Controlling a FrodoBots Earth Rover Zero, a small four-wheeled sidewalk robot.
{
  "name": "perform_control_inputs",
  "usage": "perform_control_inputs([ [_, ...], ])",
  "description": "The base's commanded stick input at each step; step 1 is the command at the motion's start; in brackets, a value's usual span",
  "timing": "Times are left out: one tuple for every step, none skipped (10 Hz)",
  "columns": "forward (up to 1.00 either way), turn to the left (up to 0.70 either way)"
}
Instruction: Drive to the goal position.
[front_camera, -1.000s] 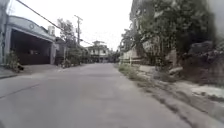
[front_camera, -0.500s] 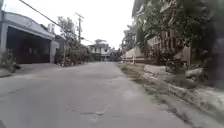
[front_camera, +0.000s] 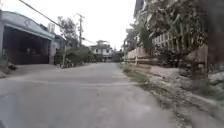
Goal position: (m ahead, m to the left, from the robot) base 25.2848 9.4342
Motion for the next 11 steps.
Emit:
perform_control_inputs([
  [1.0,0.03],
  [1.0,0.03],
  [1.0,0.03],
  [1.0,0.03],
  [1.0,0.03],
  [1.0,0.03],
  [1.0,0.03],
  [1.0,0.03],
  [1.0,0.03],
  [1.0,0.03],
  [1.0,0.03],
])
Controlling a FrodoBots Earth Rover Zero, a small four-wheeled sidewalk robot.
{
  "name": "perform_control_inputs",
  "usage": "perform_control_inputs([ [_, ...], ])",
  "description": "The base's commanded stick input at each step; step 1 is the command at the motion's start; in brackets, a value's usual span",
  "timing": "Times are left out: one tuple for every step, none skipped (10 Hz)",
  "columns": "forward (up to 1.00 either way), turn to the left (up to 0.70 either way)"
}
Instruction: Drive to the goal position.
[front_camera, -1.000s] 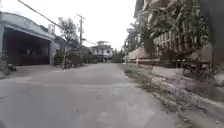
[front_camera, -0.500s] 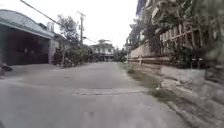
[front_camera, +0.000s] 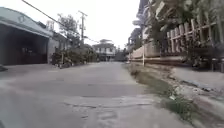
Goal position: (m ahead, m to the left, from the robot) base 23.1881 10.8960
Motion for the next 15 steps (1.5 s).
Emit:
perform_control_inputs([
  [1.0,0.03],
  [1.0,0.03],
  [1.0,0.03],
  [1.0,0.03],
  [1.0,0.03],
  [1.0,0.03],
  [1.0,0.03],
  [1.0,0.03],
  [1.0,0.03],
  [1.0,0.03],
  [1.0,0.03],
  [1.0,0.03],
  [1.0,0.03],
  [1.0,-0.31],
  [1.0,-0.37],
])
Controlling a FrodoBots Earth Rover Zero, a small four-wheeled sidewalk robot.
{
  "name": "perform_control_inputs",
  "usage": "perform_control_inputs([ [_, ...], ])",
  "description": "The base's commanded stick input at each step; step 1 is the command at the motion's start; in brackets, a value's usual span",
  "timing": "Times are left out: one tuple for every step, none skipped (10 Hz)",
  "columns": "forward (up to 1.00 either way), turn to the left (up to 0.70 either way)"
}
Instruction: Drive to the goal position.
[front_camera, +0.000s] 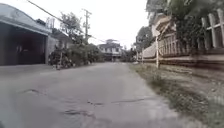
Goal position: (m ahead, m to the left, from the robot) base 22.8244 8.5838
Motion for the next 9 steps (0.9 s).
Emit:
perform_control_inputs([
  [1.0,-0.08],
  [1.0,0.03],
  [1.0,0.03],
  [1.0,0.03],
  [1.0,0.03],
  [1.0,0.03],
  [1.0,0.03],
  [1.0,0.03],
  [1.0,0.03],
])
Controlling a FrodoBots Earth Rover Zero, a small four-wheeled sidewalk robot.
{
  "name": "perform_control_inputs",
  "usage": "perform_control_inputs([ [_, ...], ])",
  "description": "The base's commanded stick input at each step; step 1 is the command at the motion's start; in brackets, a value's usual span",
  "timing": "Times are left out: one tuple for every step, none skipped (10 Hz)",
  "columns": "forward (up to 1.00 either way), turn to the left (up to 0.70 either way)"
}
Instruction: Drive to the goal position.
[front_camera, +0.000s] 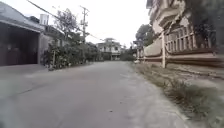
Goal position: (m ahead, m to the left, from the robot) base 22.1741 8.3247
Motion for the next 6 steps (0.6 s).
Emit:
perform_control_inputs([
  [1.0,0.03],
  [1.0,0.03],
  [1.0,0.03],
  [1.0,0.03],
  [1.0,-0.13],
  [1.0,-0.37],
])
